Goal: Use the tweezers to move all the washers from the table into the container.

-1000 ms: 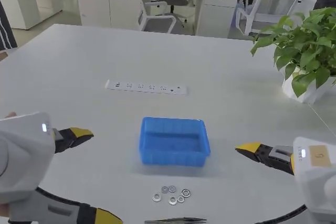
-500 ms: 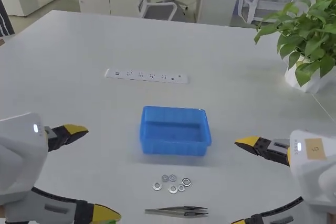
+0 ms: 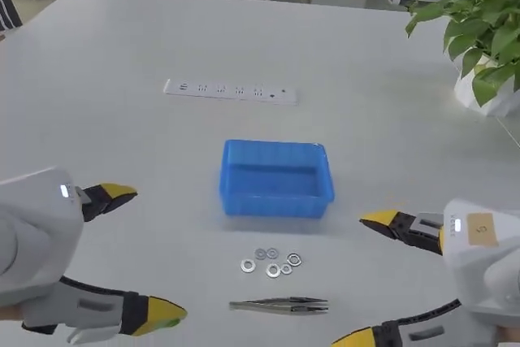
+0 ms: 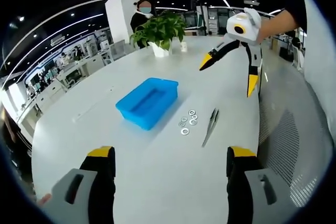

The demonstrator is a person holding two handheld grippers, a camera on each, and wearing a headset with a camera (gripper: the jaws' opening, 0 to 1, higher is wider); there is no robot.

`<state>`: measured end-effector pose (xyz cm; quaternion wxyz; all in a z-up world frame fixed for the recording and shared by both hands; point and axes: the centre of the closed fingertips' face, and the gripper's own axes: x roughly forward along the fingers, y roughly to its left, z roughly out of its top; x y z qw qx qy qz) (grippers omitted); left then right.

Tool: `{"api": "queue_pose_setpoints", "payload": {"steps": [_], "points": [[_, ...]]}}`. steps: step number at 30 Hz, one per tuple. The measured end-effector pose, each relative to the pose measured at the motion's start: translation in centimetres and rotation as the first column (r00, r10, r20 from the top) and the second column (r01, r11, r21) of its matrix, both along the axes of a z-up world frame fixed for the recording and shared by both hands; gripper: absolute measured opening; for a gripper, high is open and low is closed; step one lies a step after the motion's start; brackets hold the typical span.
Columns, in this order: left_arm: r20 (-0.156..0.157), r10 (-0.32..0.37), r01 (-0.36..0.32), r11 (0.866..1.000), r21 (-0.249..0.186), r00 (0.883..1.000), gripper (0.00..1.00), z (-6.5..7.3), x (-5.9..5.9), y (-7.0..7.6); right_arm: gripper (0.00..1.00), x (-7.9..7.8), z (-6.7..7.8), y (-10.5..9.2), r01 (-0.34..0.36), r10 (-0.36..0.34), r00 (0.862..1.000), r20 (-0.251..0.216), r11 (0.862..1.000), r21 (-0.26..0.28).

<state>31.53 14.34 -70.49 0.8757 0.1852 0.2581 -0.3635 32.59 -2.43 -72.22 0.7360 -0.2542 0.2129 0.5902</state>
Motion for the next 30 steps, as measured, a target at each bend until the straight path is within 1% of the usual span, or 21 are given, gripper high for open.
{"api": "queue_pose_setpoints", "payload": {"steps": [2, 3, 4, 5, 6, 7, 8, 11, 12, 14, 16, 18, 19, 20, 21, 23, 25, 27, 28, 29, 30], "points": [[-0.020, -0.010, 0.010, 1.000, -0.008, 1.000, 0.88, -0.5, -0.2, -0.4, 0.82, -0.1, -0.4, 0.4, -0.003, 0.003, 1.000, -0.007, 1.000, 0.003], [-0.053, -0.021, 0.021, 1.000, -0.001, 0.998, 0.86, -1.2, -0.4, -0.6, 0.81, -0.4, -0.9, 0.7, -0.012, 0.012, 1.000, -0.017, 1.000, -0.005], [-0.068, -0.022, 0.022, 1.000, 0.011, 0.997, 0.84, -1.6, -0.5, -0.6, 0.78, -0.7, -1.5, 0.9, -0.025, 0.024, 0.999, -0.031, 0.999, -0.020], [-0.069, -0.034, 0.035, 0.999, 0.021, 0.997, 0.83, -2.0, -0.5, -0.8, 0.76, -1.0, -2.2, 1.0, -0.045, 0.043, 0.998, -0.043, 0.998, -0.042], [-0.074, -0.052, 0.054, 0.998, 0.024, 0.996, 0.83, -2.3, -0.6, -1.2, 0.74, -1.1, -2.4, 1.1, -0.053, 0.051, 0.998, -0.042, 0.997, -0.050], [-0.081, -0.058, 0.060, 0.998, 0.025, 0.995, 0.82, -2.6, -0.6, -1.4, 0.71, -1.5, -3.0, 1.4, -0.083, 0.080, 0.996, -0.039, 0.994, -0.065], [-0.093, -0.064, 0.067, 0.997, 0.025, 0.994, 0.82, -2.9, -0.7, -1.7, 0.69, -1.8, -3.3, 1.6, -0.098, 0.095, 0.995, -0.045, 0.992, -0.074], [-0.105, -0.087, 0.089, 0.996, 0.024, 0.991, 0.79, -3.6, -0.7, -2.6, 0.65, -2.3, -4.3, 2.2, -0.122, 0.116, 0.991, -0.071, 0.988, -0.090], [-0.109, -0.092, 0.095, 0.995, 0.024, 0.990, 0.78, -3.8, -0.7, -2.9, 0.63, -2.3, -4.5, 2.3, -0.126, 0.119, 0.990, -0.074, 0.988, -0.090], [-0.124, -0.107, 0.111, 0.993, 0.024, 0.986, 0.77, -4.4, -0.8, -3.6, 0.59, -2.1, -5.0, 2.3, -0.126, 0.117, 0.990, -0.079, 0.986, -0.112], [-0.126, -0.125, 0.129, 0.991, 0.027, 0.984, 0.75, -4.8, -0.8, -4.2, 0.55, -1.8, -5.3, 2.3, -0.132, 0.123, 0.990, -0.074, 0.984, -0.123], [-0.136, -0.129, 0.132, 0.991, 0.013, 0.982, 0.73, -5.2, -0.6, -4.6, 0.49, -1.3, -5.5, 2.2, -0.142, 0.133, 0.989, -0.064, 0.979, -0.145], [-0.141, -0.119, 0.121, 0.993, 0.000, 0.983, 0.71, -5.3, -0.4, -4.7, 0.48, -1.2, -5.7, 2.1, -0.141, 0.131, 0.989, -0.069, 0.977, -0.157], [-0.147, -0.099, 0.096, 0.995, -0.026, 0.984, 0.69, -5.4, -0.1, -4.9, 0.47, -0.8, -5.7, 2.0, -0.136, 0.126, 0.989, -0.070, 0.978, -0.160], [-0.149, -0.094, 0.089, 0.995, -0.037, 0.984, 0.66, -5.6, 0.0, -5.0, 0.45, -0.6, -5.6, 2.1, -0.135, 0.126, 0.990, -0.070, 0.979, -0.154], [-0.151, -0.105, 0.102, 0.994, -0.032, 0.983, 0.65, -6.0, 0.1, -5.4, 0.40, -0.4, -5.6, 2.3, -0.129, 0.117, 0.989, -0.089, 0.982, -0.142], [-0.156, -0.130, 0.127, 0.992, -0.024, 0.979, 0.62, -6.3, 0.0, -6.0, 0.39, -0.4, -5.9, 2.5, -0.132, 0.119, 0.989, -0.093, 0.980, -0.151], [-0.171, -0.153, 0.149, 0.988, -0.033, 0.973, 0.60, -6.9, -0.2, -6.6, 0.38, -0.4, -6.4, 2.5, -0.149, 0.134, 0.987, -0.093, 0.974, -0.173], [-0.180, -0.159, 0.156, 0.987, -0.032, 0.971, 0.58, -7.3, -0.3, -6.8, 0.36, -0.4, -6.7, 2.4, -0.165, 0.149, 0.985, -0.092, 0.966, -0.201], [-0.189, -0.163, 0.161, 0.987, -0.025, 0.968, 0.57, -7.6, -0.3, -6.9, 0.34, -0.4, -6.9, 2.3, -0.171, 0.153, 0.983, -0.100, 0.962, -0.211], [-0.190, -0.167, 0.167, 0.986, -0.019, 0.967, 0.56, -7.8, -0.3, -6.9, 0.32, -0.4, -7.1, 2.4, -0.174, 0.152, 0.982, -0.115, 0.961, -0.215]]}}
